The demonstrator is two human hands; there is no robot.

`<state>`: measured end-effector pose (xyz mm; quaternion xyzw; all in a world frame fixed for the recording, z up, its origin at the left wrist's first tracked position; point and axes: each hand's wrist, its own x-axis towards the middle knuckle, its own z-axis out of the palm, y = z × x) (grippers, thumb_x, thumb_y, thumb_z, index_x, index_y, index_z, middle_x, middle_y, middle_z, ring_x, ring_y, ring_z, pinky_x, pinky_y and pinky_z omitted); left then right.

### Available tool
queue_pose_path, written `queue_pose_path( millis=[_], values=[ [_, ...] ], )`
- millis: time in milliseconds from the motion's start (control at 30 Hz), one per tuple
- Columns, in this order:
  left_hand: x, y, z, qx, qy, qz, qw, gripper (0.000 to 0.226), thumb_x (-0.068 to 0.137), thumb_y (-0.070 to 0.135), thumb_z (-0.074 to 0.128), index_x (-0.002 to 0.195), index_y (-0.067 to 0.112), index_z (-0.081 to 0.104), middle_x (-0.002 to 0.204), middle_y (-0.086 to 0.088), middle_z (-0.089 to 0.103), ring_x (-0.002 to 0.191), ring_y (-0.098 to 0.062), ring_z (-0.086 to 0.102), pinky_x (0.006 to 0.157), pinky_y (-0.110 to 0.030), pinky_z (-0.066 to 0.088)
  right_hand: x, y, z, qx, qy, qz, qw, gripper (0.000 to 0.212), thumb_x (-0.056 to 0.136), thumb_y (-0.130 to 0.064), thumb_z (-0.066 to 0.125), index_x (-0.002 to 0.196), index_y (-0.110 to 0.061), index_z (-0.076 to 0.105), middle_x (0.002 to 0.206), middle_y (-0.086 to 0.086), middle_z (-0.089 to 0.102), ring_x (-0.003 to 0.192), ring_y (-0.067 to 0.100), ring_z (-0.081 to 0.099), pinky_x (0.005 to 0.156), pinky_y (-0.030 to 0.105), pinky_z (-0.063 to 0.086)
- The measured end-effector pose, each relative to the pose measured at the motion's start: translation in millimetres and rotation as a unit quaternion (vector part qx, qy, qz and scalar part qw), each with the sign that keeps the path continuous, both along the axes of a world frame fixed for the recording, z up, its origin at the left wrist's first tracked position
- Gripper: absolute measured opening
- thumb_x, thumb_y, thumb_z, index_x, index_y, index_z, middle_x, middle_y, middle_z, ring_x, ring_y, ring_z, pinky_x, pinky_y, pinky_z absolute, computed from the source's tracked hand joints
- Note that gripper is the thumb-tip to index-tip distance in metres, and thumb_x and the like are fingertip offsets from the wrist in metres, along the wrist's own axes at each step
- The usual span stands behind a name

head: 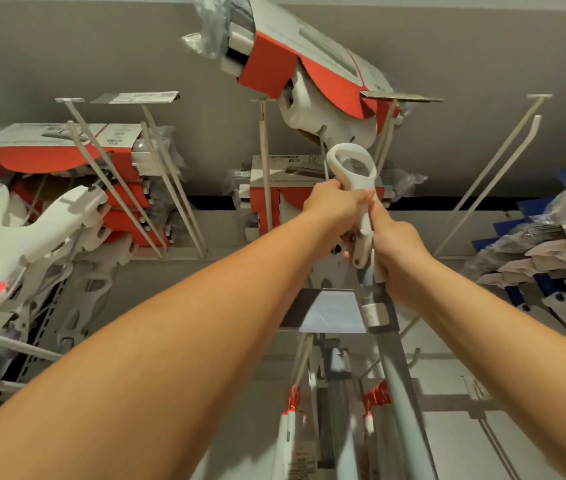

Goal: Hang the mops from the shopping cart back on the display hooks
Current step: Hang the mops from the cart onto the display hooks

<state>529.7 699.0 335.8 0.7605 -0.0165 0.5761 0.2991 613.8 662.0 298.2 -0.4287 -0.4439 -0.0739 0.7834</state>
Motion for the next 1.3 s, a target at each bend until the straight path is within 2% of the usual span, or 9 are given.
queue_pose_path(
  millis=[133,267,400,500,567,667,867,1100,1300],
  values=[
    [-4,0,0,-0.016,-0.001,-0.028,0.999,0.033,0.092,0.026,0.063,0.120,0.010,0.061,0.111,-0.012,0.068,0.083,-0.021,0.063,0.079,-0.033,0.053,4,-9,4,-0.010,0.012,0.120,0.993,0.051,0.089,-0.061,0.050,0.106,-0.016,0.066,0.069,0.008,0.071,0.057,0.019,0.066,0.054,0.029,0.057],
    [-5,2,2,-0.021,-0.084,0.019,0.996,0.021,0.091,0.024,0.064,0.103,0.008,0.065,0.098,-0.008,0.066,0.067,-0.015,0.055,0.055,-0.024,0.042,3,-6,4,-0.024,0.018,0.148,0.989,0.044,0.092,-0.055,0.051,0.106,-0.016,0.067,0.075,0.010,0.066,0.059,0.021,0.061,0.049,0.027,0.052],
    [1,-2,6,-0.005,-0.174,0.046,0.984,0.029,0.088,0.017,0.065,0.108,0.019,0.044,0.098,-0.005,0.055,0.086,-0.026,0.060,0.073,-0.037,0.055,6,-7,11,-0.035,-0.029,0.112,0.993,0.041,0.094,-0.052,0.049,0.103,-0.018,0.070,0.086,0.007,0.069,0.079,0.026,0.062,0.068,0.036,0.051],
    [1,-3,13,0.025,-0.167,0.071,0.983,0.019,0.089,0.018,0.061,0.106,0.028,0.057,0.108,-0.006,0.062,0.101,-0.030,0.059,0.088,-0.043,0.052,2,-12,24,-0.039,-0.068,0.109,0.991,0.042,0.095,-0.052,0.048,0.095,-0.016,0.069,0.081,0.006,0.068,0.078,0.024,0.062,0.073,0.038,0.053],
    [0,-3,16,0.018,-0.165,0.066,0.984,0.024,0.089,0.018,0.061,0.112,0.026,0.064,0.113,-0.007,0.065,0.104,-0.031,0.060,0.091,-0.044,0.051,1,-15,33,-0.042,-0.085,0.126,0.988,0.042,0.096,-0.050,0.047,0.095,-0.014,0.068,0.081,0.008,0.067,0.075,0.024,0.062,0.080,0.042,0.053],
    [-1,-1,19,0.022,-0.143,0.060,0.988,0.030,0.090,0.020,0.061,0.120,0.026,0.065,0.122,-0.004,0.064,0.108,-0.028,0.061,0.092,-0.041,0.052,3,-17,43,-0.053,-0.100,0.147,0.983,0.044,0.096,-0.051,0.047,0.100,-0.013,0.068,0.076,0.008,0.068,0.069,0.023,0.062,0.074,0.041,0.053],
    [11,18,26,-0.037,-0.086,0.001,0.996,0.020,0.093,0.015,0.056,0.095,0.029,0.070,0.098,-0.014,0.071,0.088,-0.033,0.068,0.078,-0.046,0.059,4,-1,50,-0.052,-0.075,0.067,0.994,0.038,0.099,-0.044,0.043,0.100,-0.015,0.069,0.085,0.007,0.072,0.080,0.025,0.065,0.079,0.039,0.051],
    [4,69,25,-0.110,-0.039,-0.056,0.992,0.021,0.096,0.001,0.050,0.112,0.003,0.064,0.097,-0.017,0.065,0.073,-0.023,0.064,0.048,-0.027,0.056,-1,36,49,-0.133,-0.071,-0.038,0.988,0.035,0.100,-0.042,0.040,0.103,-0.011,0.057,0.082,0.009,0.063,0.071,0.022,0.058,0.062,0.030,0.047],
    [16,101,23,-0.070,-0.036,-0.046,0.996,0.026,0.096,0.015,0.057,0.118,0.003,0.063,0.099,-0.018,0.061,0.072,-0.020,0.061,0.049,-0.021,0.056,12,47,55,-0.189,-0.043,-0.068,0.979,0.049,0.104,-0.039,0.024,0.137,-0.006,0.040,0.099,0.011,0.053,0.089,0.025,0.053,0.084,0.035,0.047]
  ],
)
